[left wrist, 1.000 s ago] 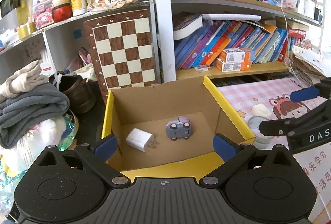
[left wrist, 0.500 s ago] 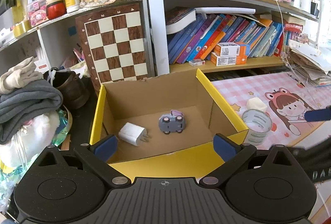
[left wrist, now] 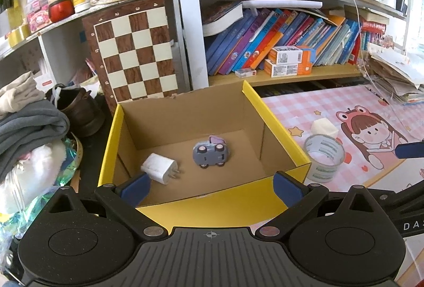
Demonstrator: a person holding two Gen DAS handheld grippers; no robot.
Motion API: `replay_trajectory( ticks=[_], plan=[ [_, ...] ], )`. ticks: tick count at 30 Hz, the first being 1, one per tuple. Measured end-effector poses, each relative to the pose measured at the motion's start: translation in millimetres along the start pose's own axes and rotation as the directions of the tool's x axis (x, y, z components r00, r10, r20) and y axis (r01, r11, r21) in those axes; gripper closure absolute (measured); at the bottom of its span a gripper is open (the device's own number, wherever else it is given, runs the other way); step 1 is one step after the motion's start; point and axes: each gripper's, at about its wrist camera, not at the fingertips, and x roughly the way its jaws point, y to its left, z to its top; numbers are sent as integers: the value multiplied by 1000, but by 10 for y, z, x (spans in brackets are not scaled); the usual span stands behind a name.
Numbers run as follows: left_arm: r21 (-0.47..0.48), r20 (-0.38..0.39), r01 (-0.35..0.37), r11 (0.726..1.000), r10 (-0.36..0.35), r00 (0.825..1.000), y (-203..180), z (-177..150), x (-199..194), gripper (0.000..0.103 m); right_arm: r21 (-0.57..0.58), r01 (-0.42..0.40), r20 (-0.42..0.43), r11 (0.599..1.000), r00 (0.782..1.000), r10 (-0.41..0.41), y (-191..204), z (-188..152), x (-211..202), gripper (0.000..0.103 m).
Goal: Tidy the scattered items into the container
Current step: 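Move both tools away from the box toward the tape roll and white block, then lower left tool onto clear tape roll rim and close it while right tool approaches white block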
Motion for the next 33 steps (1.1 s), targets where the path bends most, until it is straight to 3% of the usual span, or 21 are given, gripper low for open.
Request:
replay_trajectory(
  ticks=[16,33],
  plan=[
    [19,-38,-68,998,68,997,-489,116,56,2,-6,-69,-10,998,998,69,-500,-31,54,0],
    [45,-54,-110,993,112,992,-1272,262,108,2,-9,-123,-11,992,992,123,-1245,-114,96,0]
  ],
)
